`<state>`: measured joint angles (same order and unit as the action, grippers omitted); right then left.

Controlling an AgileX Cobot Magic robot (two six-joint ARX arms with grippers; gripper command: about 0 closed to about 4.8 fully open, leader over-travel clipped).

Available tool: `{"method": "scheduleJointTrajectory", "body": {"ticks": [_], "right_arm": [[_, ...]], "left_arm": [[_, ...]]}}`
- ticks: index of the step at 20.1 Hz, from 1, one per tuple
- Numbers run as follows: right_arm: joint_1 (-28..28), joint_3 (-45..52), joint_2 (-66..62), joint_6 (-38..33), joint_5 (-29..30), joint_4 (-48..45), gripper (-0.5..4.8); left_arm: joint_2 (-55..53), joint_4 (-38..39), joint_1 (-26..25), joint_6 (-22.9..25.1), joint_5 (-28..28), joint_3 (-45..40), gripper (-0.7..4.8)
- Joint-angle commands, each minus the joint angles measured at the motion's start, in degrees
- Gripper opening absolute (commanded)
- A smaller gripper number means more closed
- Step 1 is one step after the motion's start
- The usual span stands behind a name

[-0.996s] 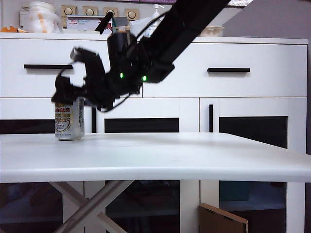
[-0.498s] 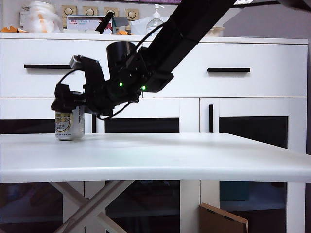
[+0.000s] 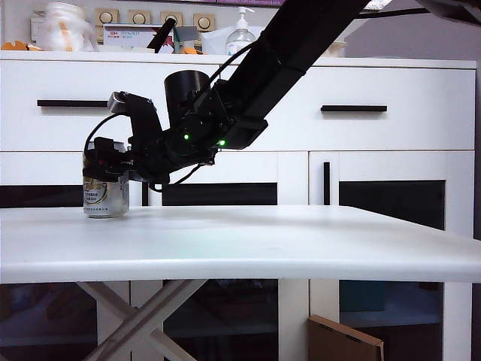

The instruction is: Pick up a can of beer from the white table, open the left drawer, place the beer inside the drawer, and finally close the drawer.

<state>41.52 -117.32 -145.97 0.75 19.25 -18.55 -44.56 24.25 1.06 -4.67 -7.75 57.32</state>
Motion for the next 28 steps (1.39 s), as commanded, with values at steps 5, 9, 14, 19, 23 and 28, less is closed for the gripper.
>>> {"method": "scheduleJointTrajectory", "body": {"ticks": [5,9,14,19,23,28], "right_arm": [[0.9,-0.2,0.6,3.3,2.1,-0.5,1.65],[0.5,-0.2,2.8,3.3,1.7,-0.5,1.65],[-1.1,-0.2,7.8,3.3,1.5,6.4,1.65],[-4.0,-0.2,15.7,3.3,1.5,22.3,1.65],[-6.2,-0.2,21.6,3.7,3.3,32.5,1.66],[-7.8,-0.2,28.1,6.7,3.6,37.6,1.65]], "left_arm": [[0.1,-0.7,0.0,0.2,-0.2,0.3,-0.06],[0.1,-0.7,0.0,0.2,-0.2,0.3,-0.06],[0.1,-0.7,0.0,0.2,-0.2,0.3,-0.06],[0.1,-0.7,0.0,0.2,-0.3,0.3,-0.06],[0.1,-0.7,0.0,0.1,-0.3,0.3,-0.06],[0.2,-0.8,0.0,0.2,-0.3,0.3,-0.06]]}}
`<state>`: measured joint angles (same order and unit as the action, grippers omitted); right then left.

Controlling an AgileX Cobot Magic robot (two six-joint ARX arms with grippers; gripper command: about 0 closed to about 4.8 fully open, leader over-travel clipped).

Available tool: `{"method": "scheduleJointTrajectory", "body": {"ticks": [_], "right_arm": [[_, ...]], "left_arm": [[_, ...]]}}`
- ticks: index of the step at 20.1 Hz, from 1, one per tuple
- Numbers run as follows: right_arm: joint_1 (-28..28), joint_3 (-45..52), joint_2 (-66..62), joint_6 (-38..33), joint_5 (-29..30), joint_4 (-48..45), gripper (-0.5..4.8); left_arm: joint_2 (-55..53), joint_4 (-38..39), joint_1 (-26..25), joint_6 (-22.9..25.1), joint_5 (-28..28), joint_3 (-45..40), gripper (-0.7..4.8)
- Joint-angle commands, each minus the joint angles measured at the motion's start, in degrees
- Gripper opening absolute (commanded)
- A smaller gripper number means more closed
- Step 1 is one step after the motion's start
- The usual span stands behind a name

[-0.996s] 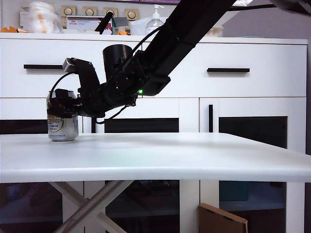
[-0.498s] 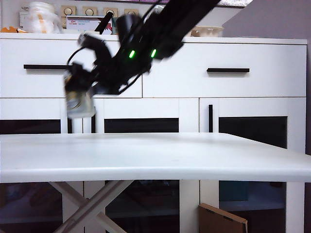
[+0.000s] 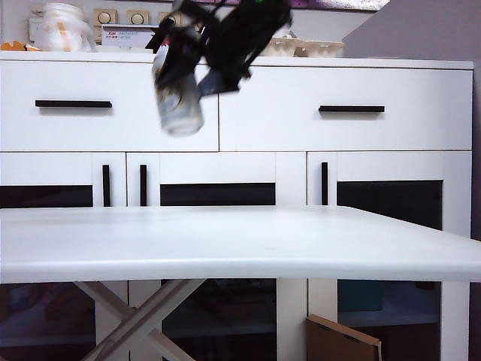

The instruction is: Pick up a can of beer from the white table, open the left drawer, place the beer inside the drawer, and finally close the drawer.

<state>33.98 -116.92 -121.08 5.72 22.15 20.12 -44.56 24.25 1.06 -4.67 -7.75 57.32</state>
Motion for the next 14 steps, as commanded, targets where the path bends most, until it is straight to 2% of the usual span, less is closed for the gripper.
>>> {"method": "scheduleJointTrajectory", "body": {"ticks": [1,9,14], "right_arm": [[-0.3,-0.5,4.2,2.0,0.7,0.0,1.66],[-1.3,2.3,9.3,3.5,2.9,6.9,1.65],[-2.6,14.4,19.4,5.2,3.4,7.5,1.65]], "left_arm": [[0.2,-0.8,0.0,0.1,-0.3,0.3,-0.06],[0.2,-0.8,0.0,0.1,-1.1,0.3,-0.06],[0.1,-0.8,0.0,0.1,-1.6,0.3,-0.06]]}}
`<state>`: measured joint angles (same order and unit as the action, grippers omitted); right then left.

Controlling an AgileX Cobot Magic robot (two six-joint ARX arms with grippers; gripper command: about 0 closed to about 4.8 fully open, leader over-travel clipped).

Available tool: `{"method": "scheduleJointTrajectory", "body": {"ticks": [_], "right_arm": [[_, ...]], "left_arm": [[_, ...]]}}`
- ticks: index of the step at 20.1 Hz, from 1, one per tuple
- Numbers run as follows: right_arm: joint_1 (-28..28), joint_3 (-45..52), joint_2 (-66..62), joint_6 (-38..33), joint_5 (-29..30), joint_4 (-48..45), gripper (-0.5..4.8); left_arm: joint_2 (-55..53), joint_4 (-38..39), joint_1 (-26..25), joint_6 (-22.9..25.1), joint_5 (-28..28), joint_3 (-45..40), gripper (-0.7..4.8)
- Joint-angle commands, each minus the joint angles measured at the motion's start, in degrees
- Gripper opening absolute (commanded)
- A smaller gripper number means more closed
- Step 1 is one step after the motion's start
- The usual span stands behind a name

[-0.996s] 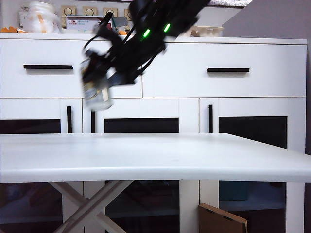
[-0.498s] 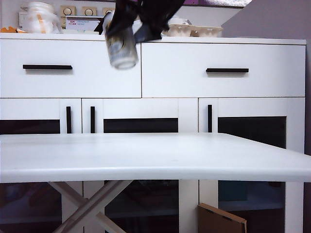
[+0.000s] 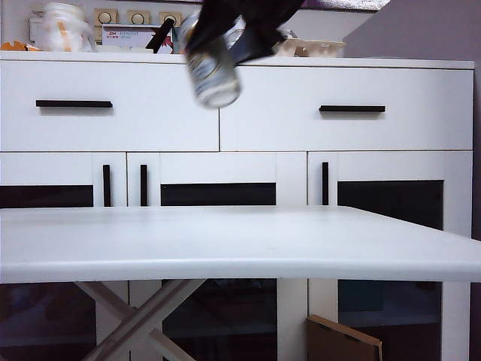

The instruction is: Pick up a can of beer from the white table, open the left drawer, place the beer inside the drawer, and finally close the drawer.

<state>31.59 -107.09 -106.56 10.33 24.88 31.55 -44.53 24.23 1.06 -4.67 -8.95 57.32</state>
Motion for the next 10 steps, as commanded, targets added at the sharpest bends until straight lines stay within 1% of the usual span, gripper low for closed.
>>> {"method": "scheduleJointTrajectory", "body": {"ticks": [1,3,5,7,10], "right_arm": [[-0.4,8.3,7.4,0.6,0.7,-5.7,1.65],[-1.0,16.1,12.1,-0.7,-0.5,-11.2,1.65],[-1.0,24.1,16.5,-2.9,-2.4,-18.9,1.65],[-1.0,31.7,20.3,-3.3,-5.0,-26.2,1.65],[-1.0,41.6,24.2,-6.0,-7.1,-33.7,1.65]], "left_arm": [[0.1,-0.7,0.0,0.1,-0.3,0.3,-0.06],[0.1,-0.7,0.0,0.1,-0.3,0.3,-0.06],[0.1,-0.7,0.0,0.1,-0.3,0.3,-0.06],[0.1,-0.7,0.0,0.1,-0.5,0.3,-0.06],[0.1,-0.7,0.0,0.0,-1.4,0.3,-0.06]]}}
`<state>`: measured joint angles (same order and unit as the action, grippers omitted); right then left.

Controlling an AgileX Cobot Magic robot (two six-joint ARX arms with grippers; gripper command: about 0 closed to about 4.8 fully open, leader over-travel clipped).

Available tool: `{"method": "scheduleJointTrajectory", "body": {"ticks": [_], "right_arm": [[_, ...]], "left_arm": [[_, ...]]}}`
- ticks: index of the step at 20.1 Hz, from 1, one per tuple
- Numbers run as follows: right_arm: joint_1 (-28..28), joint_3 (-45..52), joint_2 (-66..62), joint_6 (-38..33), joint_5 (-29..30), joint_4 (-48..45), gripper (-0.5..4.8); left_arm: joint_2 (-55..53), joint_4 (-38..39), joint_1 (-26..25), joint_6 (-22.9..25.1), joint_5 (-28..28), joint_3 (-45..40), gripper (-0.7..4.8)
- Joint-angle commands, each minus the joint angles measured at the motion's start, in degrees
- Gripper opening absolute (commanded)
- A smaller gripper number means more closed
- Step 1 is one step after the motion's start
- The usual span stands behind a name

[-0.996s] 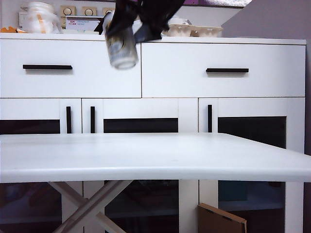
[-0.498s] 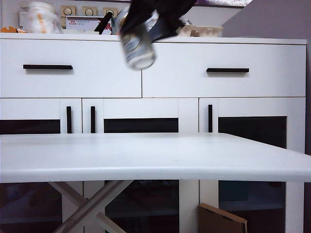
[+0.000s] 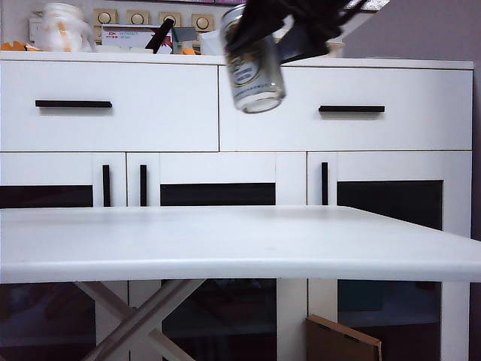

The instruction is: Pick up a can of beer from the white table, open the left drawer, place the beer inside the drawer, and finally close the drawer.

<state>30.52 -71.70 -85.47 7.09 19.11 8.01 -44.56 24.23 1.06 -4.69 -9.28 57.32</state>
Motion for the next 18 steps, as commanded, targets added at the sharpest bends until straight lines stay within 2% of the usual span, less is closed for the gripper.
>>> {"method": "scheduleJointTrajectory", "body": {"ticks": [1,6,18], "right_arm": [[0.1,8.6,4.0,-3.4,-2.3,-11.9,1.65],[0.1,21.5,6.4,-7.1,-5.6,-26.5,1.65],[0.2,22.4,9.3,-8.6,-5.9,-26.3,1.65]], "left_arm": [[0.1,-0.7,0.0,0.1,-1.1,0.3,-0.06],[0.1,-0.7,0.0,-0.3,-1.2,0.3,-0.06],[-1.1,-4.2,0.3,-0.2,-1.3,0.3,-0.06]]}}
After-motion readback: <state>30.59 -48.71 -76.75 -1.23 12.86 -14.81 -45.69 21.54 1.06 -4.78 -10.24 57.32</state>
